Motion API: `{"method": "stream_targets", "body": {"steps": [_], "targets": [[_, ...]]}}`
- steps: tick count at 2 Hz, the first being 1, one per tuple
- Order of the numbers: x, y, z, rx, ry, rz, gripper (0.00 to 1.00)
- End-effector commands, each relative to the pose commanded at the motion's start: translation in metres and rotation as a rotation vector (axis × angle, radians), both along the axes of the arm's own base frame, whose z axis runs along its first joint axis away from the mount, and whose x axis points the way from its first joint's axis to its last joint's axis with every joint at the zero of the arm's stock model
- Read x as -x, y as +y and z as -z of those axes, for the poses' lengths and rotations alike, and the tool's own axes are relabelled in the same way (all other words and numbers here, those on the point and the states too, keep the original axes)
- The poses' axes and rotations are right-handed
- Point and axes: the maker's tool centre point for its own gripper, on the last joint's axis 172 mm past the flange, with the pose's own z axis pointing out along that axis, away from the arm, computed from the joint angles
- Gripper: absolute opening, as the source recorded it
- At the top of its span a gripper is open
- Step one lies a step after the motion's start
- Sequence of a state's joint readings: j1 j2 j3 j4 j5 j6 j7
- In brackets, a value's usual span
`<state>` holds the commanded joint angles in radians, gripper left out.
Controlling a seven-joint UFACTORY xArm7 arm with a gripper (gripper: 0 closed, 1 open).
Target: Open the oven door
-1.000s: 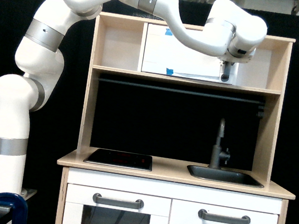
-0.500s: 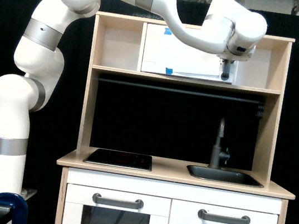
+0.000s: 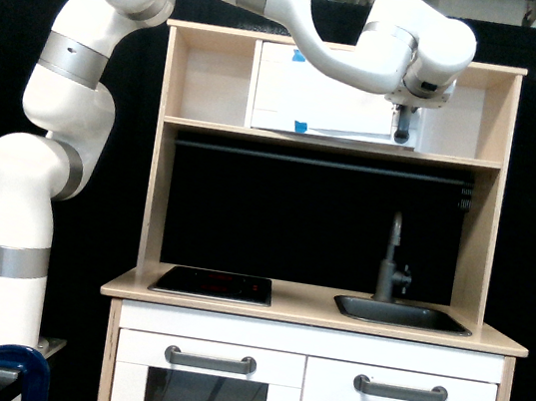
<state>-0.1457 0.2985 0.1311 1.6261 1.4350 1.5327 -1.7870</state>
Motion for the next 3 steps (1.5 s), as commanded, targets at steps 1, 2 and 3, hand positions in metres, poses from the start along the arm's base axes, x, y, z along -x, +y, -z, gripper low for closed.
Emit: {"method": "stream_targets", "body": {"steps": [1, 2, 3], "targets": [[0.006, -0.01, -0.008, 0.0, 0.0, 0.0, 0.0], [0.011, -0.013, -0.006, 0.0, 0.0, 0.0, 0.0], [0.013, -0.016, 0.001, 0.0, 0.0, 0.0, 0.0]]}}
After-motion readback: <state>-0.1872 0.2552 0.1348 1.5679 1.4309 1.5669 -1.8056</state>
